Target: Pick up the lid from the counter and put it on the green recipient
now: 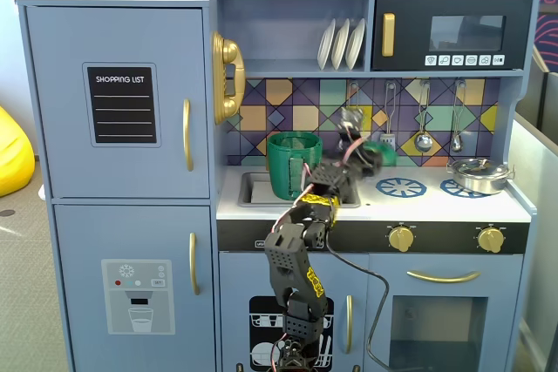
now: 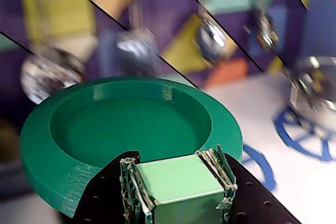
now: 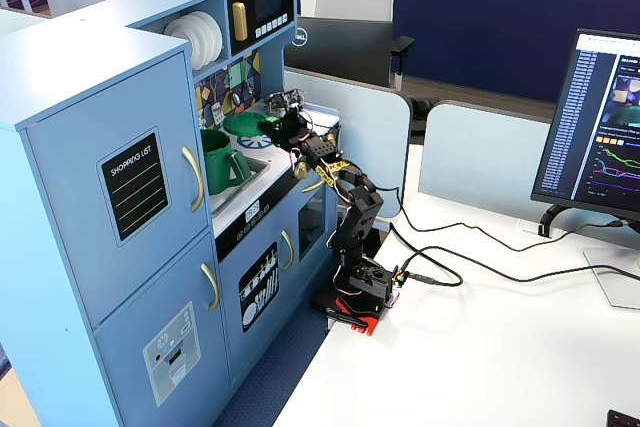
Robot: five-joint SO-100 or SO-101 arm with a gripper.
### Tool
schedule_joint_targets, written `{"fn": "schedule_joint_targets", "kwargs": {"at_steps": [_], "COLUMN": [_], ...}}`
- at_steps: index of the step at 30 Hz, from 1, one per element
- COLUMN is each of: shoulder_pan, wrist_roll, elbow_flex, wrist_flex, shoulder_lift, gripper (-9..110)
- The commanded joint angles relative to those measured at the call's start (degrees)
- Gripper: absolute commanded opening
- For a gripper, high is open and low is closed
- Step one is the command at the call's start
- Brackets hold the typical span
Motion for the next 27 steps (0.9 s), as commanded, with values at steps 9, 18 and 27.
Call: {"fn": "schedule_joint_targets", "kwargs": {"at_steps": [9,18,27], "shoulder_pan": [-13.6,-20.0,-20.8], "wrist_roll": [-1.6,-3.2,-3.2], "elbow_flex": [-20.3,-19.3,-17.9], "wrist_flex": [13.4,11.9,10.2], "shoulder_lift": [6.0,3.8,0.8], "gripper": [0,0,0]}}
